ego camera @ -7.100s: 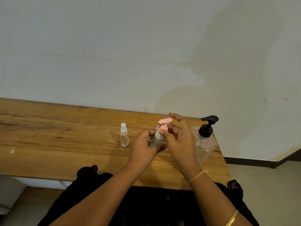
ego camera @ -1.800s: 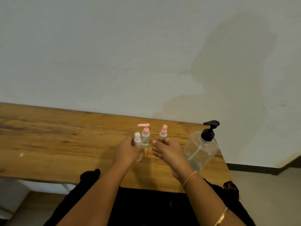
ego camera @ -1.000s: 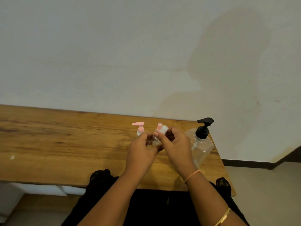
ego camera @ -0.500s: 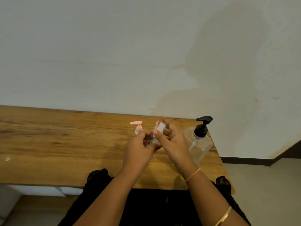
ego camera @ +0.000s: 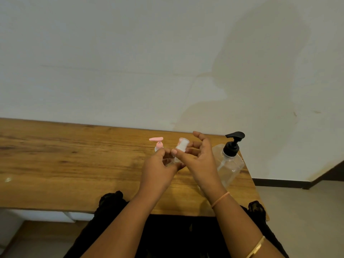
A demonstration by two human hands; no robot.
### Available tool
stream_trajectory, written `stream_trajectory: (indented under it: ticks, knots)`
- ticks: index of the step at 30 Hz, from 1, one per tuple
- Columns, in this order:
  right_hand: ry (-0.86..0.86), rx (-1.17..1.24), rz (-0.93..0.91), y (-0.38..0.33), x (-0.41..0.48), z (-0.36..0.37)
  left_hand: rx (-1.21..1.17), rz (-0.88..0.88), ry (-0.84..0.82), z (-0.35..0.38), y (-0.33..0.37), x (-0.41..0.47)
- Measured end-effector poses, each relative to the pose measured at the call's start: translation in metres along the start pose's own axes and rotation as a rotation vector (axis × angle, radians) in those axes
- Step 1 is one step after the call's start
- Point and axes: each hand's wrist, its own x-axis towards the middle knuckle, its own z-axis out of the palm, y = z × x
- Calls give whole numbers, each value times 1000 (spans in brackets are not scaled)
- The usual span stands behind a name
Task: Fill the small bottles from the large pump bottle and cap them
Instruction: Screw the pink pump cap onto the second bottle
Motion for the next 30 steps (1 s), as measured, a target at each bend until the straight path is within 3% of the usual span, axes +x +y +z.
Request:
stream_trajectory:
  ticks: [3, 8, 14, 20, 26, 30]
  knots:
    - [46, -24, -63, 4, 1, 0, -19, -20, -6, 2, -2, 0]
    - [-81, 175, -10, 3, 1, -5, -13, -36, -22, 0, -1, 2]
    - [56, -57, -20, 5, 1, 1, 31, 0, -21, 2, 1, -2]
    - [-76, 171, -1, 5, 2, -4, -15, -44, -34, 1, 1, 1]
    - [42, -30, -34, 5, 1, 1, 41, -10, -27, 3, 1, -1]
    - [-5, 36, -48, 6, 3, -2, 29, -28, -30, 2, 0, 0]
